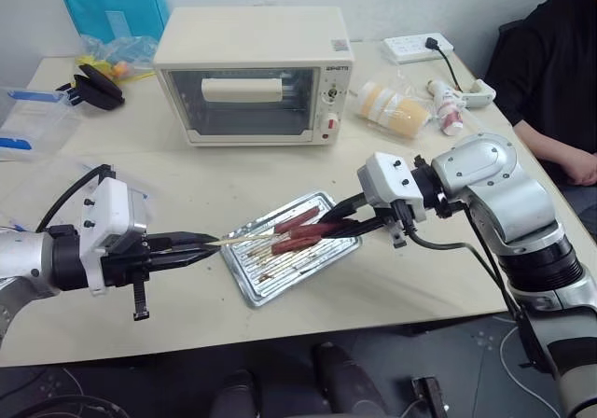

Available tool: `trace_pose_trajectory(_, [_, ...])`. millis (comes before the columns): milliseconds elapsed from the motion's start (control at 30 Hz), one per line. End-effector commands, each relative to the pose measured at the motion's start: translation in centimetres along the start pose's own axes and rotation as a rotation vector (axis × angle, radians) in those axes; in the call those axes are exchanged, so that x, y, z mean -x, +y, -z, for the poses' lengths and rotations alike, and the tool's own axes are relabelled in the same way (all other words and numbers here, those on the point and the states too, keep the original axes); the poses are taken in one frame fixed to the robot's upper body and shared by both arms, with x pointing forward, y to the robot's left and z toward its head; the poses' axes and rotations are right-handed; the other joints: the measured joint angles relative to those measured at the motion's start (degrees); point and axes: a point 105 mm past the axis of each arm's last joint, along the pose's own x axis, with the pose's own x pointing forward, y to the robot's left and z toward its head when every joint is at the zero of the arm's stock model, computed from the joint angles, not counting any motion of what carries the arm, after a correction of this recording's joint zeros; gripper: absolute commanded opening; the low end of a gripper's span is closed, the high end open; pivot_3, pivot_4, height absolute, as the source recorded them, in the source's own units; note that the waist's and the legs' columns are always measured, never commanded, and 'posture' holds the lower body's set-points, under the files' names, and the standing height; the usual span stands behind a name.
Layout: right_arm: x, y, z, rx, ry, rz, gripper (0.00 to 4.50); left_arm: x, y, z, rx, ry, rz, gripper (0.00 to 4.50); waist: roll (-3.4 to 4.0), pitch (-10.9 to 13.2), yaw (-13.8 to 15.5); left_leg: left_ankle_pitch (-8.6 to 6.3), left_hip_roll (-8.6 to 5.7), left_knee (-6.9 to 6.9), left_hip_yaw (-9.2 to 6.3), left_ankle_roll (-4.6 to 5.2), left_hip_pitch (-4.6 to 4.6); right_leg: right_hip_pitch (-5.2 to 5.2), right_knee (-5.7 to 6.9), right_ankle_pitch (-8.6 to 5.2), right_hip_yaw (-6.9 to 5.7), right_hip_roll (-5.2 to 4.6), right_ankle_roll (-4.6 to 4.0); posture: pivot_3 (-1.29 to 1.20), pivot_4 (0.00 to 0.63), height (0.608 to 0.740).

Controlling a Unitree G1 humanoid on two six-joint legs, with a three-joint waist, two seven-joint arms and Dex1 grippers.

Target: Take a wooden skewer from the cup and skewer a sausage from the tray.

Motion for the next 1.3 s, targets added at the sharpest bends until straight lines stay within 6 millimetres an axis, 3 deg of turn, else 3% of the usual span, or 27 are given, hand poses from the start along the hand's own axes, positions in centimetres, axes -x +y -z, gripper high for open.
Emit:
trace_pose_trajectory(33, [-0.1,0.1,-1.0,0.038,-0.021,0.004,0.87,0.0,0.0,-0.5,-0.036,-0.004,-0.005,0.0,0.0,0.0,0.0,0.0,0.0,0.0,0.0,0.0,0.0,0.0,0.01,0.0,0.0,-0.01,0.0,0.0,0.15,0.74])
trace_pose_trajectory(867, [-0.1,-0.7,1.4,0.013,0.031,0.04,0.87,0.6,0.1,-1.2,-0.054,0.005,-0.011,0.0,0.0,0.0,0.0,0.0,0.0,0.06,-0.01,0.0,-0.01,0.0,0.04,0.0,0.0,0.0,0.0,0.0,0.15,0.74])
trace_pose_trajectory(1300, [-0.4,-0.6,0.3,0.022,-0.002,0.031,0.87,0.3,0.2,-1.3,-0.059,-0.004,-0.009,0.0,0.0,0.0,0.0,0.0,0.01,0.08,-0.01,0.0,-0.01,0.0,0.06,0.0,-0.01,0.0,0.0,0.0,0.15,0.74])
